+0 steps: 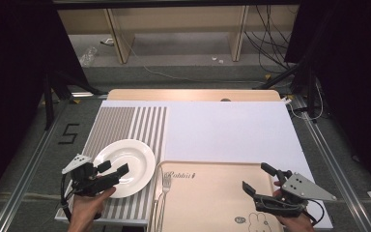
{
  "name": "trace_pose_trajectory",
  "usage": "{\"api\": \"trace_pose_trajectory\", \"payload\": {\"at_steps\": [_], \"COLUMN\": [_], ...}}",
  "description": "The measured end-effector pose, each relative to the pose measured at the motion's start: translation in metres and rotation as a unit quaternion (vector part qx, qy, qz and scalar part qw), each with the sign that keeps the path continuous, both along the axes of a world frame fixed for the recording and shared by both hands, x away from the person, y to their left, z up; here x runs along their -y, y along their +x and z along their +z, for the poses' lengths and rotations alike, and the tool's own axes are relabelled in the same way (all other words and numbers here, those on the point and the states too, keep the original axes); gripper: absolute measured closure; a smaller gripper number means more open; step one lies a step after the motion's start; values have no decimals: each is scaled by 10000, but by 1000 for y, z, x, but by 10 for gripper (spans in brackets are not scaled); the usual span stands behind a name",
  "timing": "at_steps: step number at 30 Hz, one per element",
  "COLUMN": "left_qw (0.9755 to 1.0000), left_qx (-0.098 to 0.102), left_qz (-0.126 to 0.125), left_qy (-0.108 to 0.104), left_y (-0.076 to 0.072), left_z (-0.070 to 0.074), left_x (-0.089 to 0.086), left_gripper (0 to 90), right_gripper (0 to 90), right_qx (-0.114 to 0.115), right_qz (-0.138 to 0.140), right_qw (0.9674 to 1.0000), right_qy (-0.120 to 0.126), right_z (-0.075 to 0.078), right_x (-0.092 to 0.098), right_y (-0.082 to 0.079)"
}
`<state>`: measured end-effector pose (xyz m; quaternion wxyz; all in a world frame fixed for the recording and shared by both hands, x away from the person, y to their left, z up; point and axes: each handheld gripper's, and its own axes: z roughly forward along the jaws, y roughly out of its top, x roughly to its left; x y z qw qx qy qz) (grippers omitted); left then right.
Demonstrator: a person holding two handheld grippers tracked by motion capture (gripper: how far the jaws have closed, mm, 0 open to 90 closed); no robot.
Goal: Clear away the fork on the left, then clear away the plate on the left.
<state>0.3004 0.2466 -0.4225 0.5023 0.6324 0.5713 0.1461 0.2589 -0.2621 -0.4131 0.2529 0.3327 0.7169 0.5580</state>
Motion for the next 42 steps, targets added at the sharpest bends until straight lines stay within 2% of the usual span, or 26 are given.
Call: {"api": "trace_pose_trajectory", "payload": {"at_steps": [9,17,22,30,34,37,40,42], "left_qw": [9992,9979,9968,9948,9924,9892,9886,9870], "left_qx": [-241,-428,-397,-458,-544,-667,-738,-835], "left_qz": [265,384,590,827,975,1068,1163,1189], "left_qy": [-189,-309,-363,-374,-515,-750,-617,-693], "left_y": [1,3,2,4,5,6,6,6], "left_z": [-6,-11,-11,-15,-17,-19,-20,-22], "left_x": [-13,-20,-27,-37,-44,-51,-53,-55], "left_gripper": [203,203,203,203,203,205,209,209], "right_gripper": [173,173,173,173,174,173,174,174], "right_qx": [5,2,11,24,10,19,23,29], "right_qz": [0,3,11,3,17,18,14,16], "right_qw": [10000,10000,10000,10000,10000,10000,10000,10000], "right_qy": [-5,-13,-40,-60,-63,-64,-64,-59], "right_z": [0,0,0,0,1,1,1,1], "right_x": [1,0,-1,-2,-3,-3,-3,-3], "right_y": [0,0,-1,-1,-1,-1,-1,-1]}}
